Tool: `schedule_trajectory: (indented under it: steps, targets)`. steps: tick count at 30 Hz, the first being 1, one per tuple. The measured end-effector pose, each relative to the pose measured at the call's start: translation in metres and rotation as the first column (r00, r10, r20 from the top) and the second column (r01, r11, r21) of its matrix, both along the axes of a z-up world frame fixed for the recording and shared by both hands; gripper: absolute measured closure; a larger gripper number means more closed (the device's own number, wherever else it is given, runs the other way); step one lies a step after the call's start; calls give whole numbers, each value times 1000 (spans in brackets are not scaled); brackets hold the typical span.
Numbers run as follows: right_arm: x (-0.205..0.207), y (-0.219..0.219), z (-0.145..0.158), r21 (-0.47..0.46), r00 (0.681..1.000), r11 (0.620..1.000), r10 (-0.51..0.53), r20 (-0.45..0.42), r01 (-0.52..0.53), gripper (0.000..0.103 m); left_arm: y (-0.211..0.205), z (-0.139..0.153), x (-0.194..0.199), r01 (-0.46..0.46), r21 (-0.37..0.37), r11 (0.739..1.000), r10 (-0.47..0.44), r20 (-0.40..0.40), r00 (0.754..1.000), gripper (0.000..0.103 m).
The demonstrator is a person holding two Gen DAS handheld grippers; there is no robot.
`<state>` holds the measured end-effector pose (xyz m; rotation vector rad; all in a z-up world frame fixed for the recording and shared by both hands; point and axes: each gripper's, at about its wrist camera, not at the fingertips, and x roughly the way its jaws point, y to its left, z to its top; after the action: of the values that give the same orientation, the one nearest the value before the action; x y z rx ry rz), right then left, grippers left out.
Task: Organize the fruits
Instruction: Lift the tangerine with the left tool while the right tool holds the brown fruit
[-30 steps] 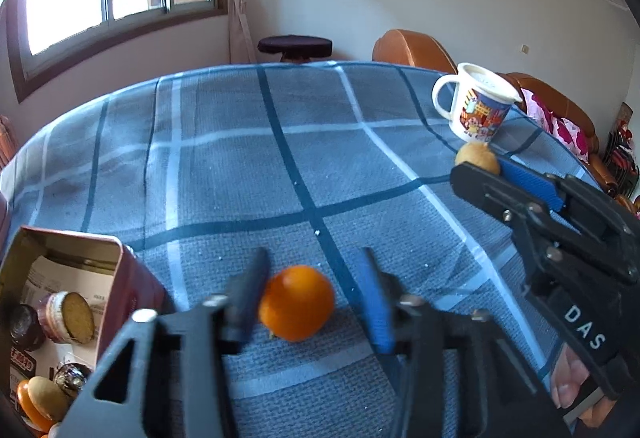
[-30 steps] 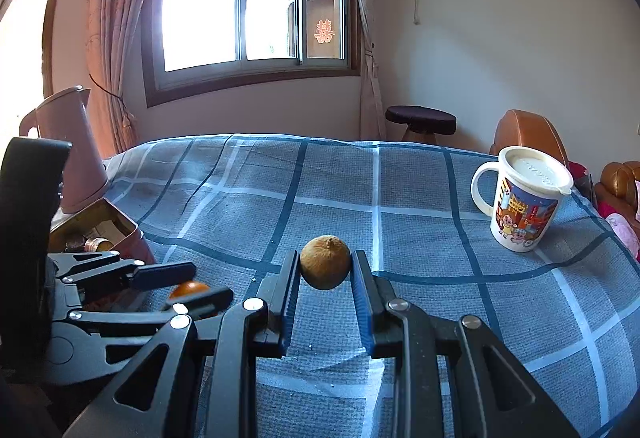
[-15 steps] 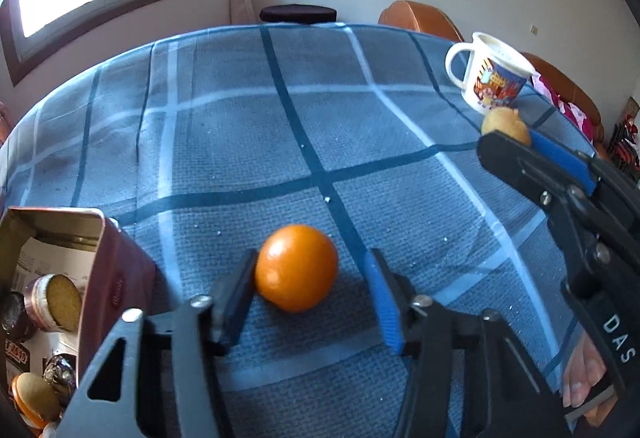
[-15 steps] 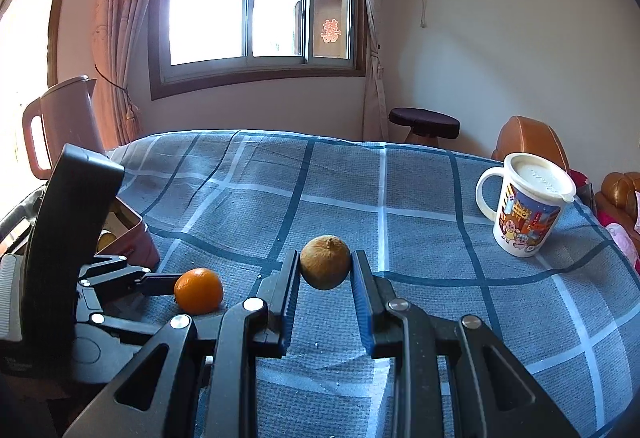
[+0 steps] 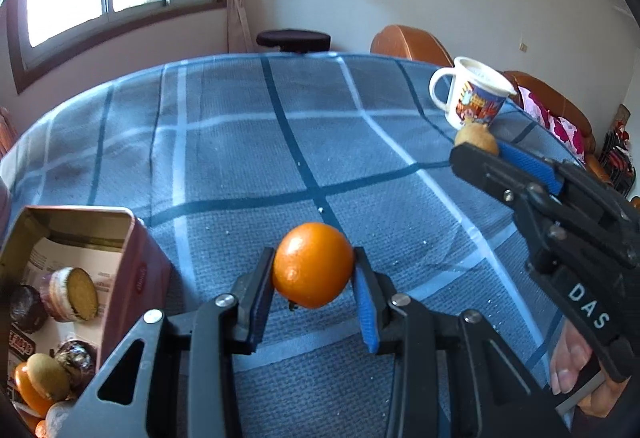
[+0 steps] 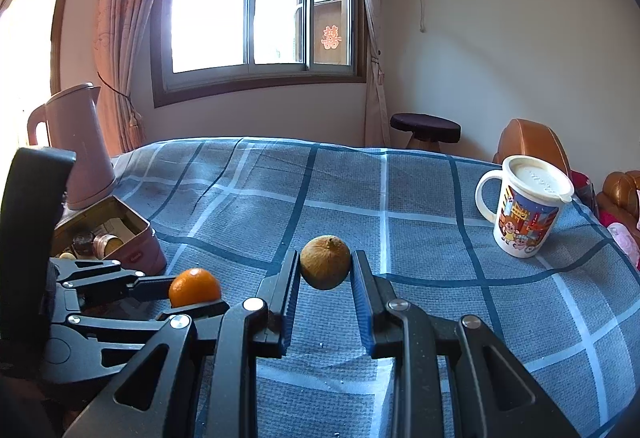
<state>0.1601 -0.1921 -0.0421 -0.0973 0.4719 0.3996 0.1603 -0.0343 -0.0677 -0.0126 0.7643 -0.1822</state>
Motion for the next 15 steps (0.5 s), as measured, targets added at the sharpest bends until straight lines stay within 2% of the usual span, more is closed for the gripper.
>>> schedule_trajectory:
  steps: [7,15]
  targets:
    - [-7,1,2,8,1000,1000,7,20,-7,76,-3,8,-10,-11,31,999,9,66,998,64]
    - [-14,2,3,13,999,1000,9,42,-10,76,0,14,-26,-30,21,999,27,124,992,64]
